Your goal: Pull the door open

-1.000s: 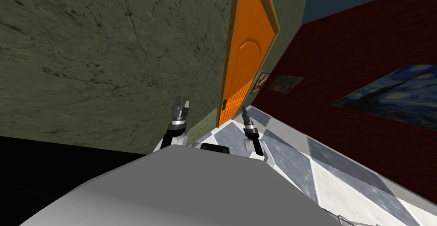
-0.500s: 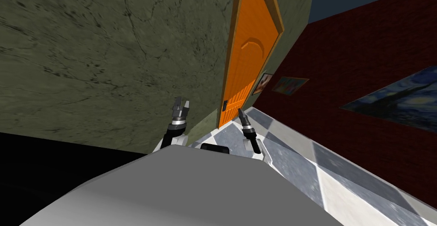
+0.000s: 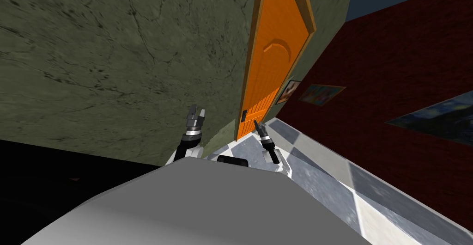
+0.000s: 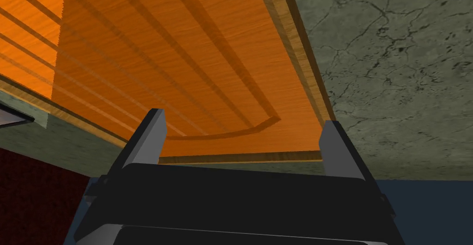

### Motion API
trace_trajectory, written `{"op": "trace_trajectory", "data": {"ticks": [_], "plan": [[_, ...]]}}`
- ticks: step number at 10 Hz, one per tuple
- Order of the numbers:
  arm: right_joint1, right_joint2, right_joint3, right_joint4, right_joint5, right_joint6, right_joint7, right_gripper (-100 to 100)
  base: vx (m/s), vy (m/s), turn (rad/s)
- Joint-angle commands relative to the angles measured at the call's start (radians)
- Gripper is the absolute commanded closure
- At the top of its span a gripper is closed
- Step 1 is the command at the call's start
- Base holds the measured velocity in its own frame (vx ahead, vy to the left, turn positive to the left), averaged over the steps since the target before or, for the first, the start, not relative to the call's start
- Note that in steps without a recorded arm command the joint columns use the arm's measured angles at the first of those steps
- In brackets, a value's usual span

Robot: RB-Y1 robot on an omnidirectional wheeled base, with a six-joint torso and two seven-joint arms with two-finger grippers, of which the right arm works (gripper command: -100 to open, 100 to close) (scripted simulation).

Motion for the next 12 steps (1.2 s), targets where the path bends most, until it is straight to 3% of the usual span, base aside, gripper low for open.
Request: {"op": "trace_trajectory", "data": {"ticks": [1,12], "plan": [[-0.021,-0.018,0.011,0.049,0.03,-0.005,0.038,-100,0.106,-0.08,0.101],[-0.127,-0.11,0.058,0.32,0.176,-0.055,0.216,-100,0.07,-0.06,0.08]]}}
